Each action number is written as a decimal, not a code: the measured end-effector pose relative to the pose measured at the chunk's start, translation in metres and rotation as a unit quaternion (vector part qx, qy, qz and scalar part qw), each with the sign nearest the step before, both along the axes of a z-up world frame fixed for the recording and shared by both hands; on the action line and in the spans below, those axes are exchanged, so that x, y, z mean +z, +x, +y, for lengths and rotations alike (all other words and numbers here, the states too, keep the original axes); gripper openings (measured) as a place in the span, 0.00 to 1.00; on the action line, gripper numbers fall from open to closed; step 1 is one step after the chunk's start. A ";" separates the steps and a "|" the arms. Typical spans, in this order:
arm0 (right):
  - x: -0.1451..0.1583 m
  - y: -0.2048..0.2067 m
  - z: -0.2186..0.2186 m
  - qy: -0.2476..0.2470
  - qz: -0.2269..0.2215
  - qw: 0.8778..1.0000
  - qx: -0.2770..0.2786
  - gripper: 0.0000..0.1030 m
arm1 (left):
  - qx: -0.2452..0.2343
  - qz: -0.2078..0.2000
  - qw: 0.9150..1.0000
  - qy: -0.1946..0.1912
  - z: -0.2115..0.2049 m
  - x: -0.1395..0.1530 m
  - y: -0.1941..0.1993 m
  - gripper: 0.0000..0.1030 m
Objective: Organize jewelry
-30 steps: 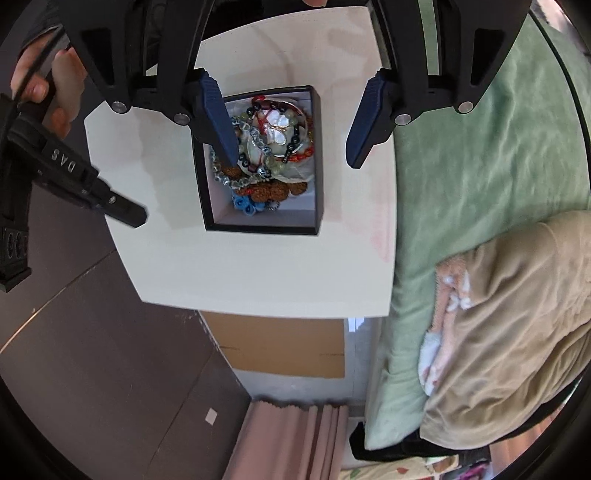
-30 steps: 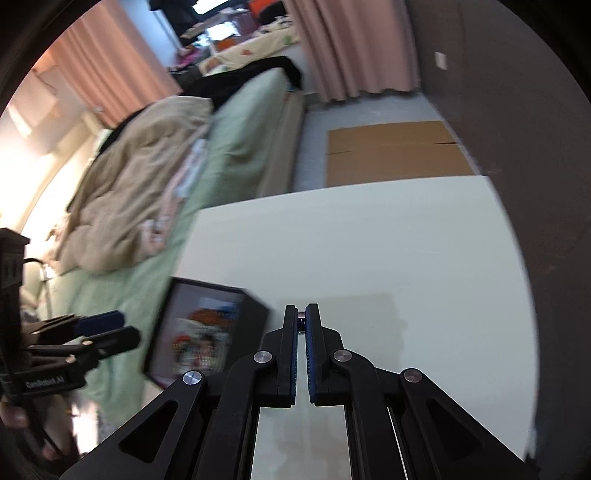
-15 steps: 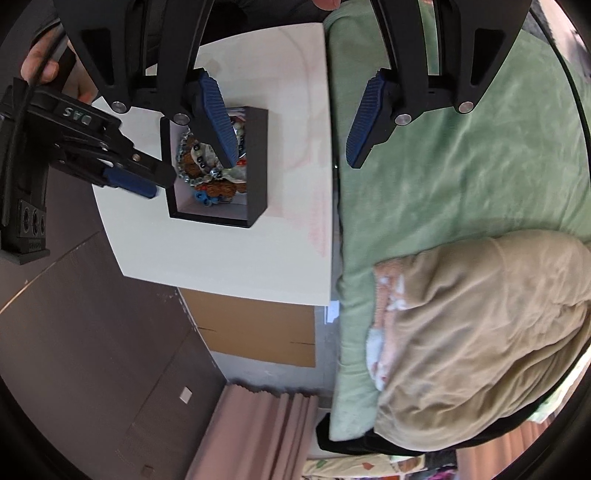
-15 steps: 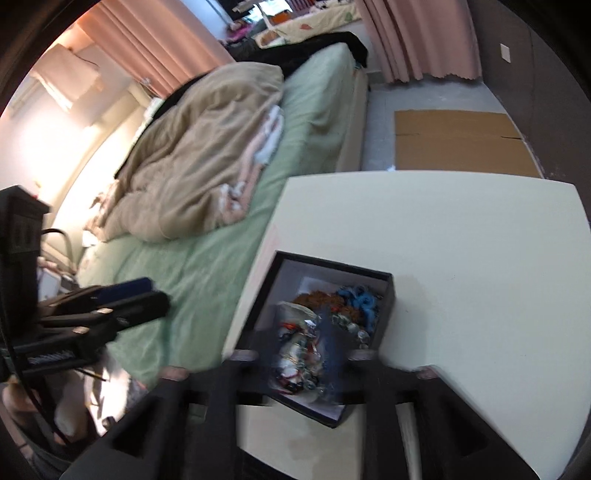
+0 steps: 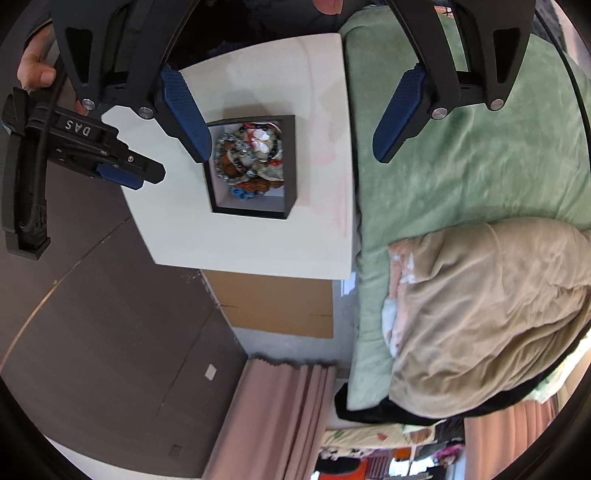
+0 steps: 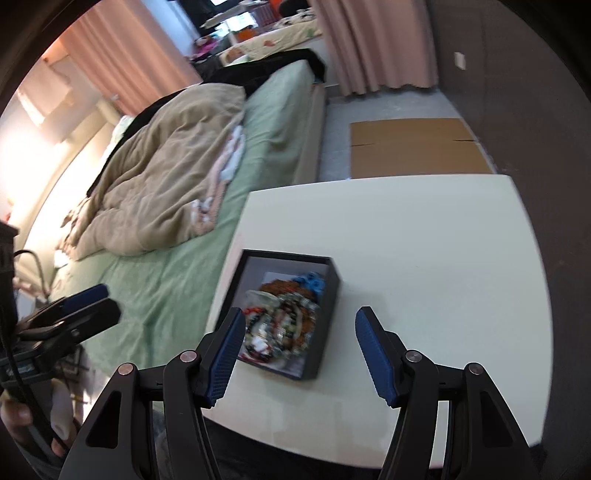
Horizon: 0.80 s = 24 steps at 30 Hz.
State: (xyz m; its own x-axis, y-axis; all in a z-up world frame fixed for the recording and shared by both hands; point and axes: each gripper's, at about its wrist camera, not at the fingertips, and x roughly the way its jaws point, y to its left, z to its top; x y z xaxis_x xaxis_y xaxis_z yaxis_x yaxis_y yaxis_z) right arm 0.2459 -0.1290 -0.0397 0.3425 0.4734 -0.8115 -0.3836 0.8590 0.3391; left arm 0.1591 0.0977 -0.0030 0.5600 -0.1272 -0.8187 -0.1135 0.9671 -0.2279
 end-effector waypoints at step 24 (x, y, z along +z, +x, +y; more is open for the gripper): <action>0.026 -0.107 -0.103 -0.007 -0.068 0.991 -0.115 0.78 | -0.041 -0.092 0.995 -0.016 -0.071 0.024 -0.082 1.00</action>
State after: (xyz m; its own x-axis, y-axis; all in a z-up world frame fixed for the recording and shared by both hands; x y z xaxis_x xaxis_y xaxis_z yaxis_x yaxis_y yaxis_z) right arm 0.1385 -0.2324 -0.0135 0.5464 0.3594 -0.7565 -0.2184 0.9331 0.2856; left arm 0.0766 0.0267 0.0206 0.6865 -0.2032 -0.6982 0.0115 0.9631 -0.2689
